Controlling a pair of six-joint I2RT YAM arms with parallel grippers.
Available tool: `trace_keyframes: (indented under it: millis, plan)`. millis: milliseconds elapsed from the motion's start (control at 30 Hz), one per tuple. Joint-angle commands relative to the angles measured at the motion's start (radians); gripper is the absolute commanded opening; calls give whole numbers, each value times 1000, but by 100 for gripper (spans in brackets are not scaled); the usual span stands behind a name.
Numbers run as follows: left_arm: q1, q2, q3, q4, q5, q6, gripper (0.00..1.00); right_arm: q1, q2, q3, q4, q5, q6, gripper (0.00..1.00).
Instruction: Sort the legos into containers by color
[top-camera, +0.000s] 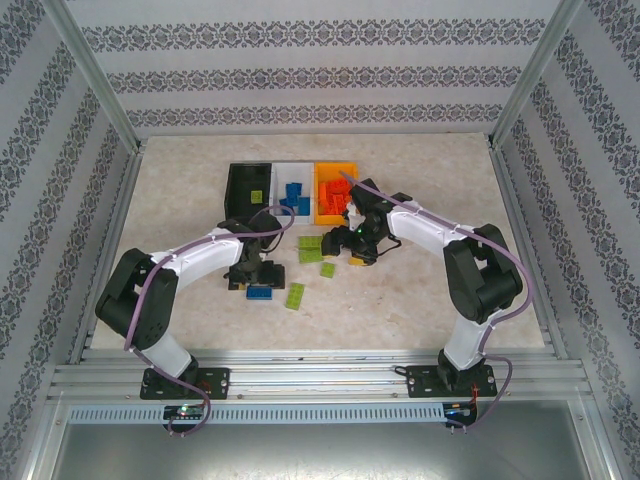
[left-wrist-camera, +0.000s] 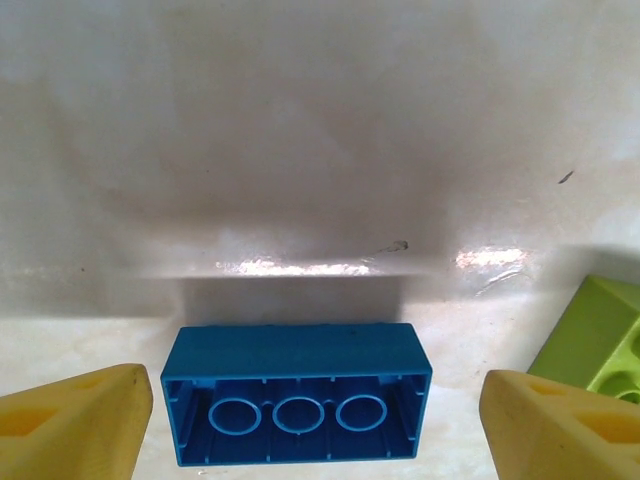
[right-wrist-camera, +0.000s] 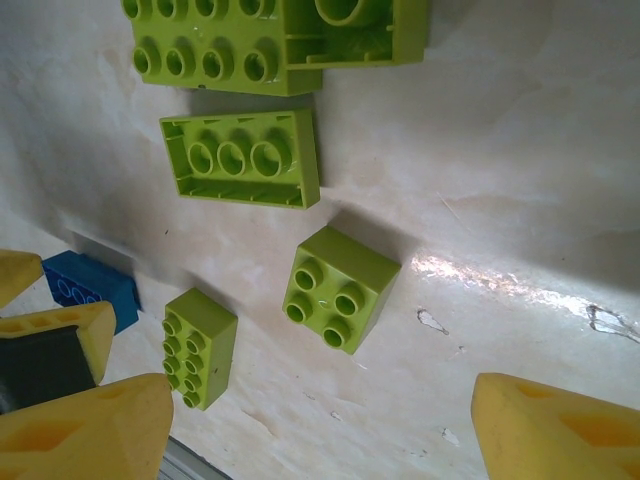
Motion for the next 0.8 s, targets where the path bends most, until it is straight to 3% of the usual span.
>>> trace_keyframes:
  millis: [0,200,433,767]
  plan:
    - [-9,19,-30,5,2,-26,85,-7,-23,-14,-16,7,-23,79]
    - [-9,26,-48,14,7,-34,84,-7,-27,-19,-16,10,-25,79]
    - [-9,31,-50,23,11,-39,67,-8,-37,-27,-13,12,-25,79]
    - [7,2,83,-11,3,-30,64,-9,-44,-31,-15,19,-23,80]
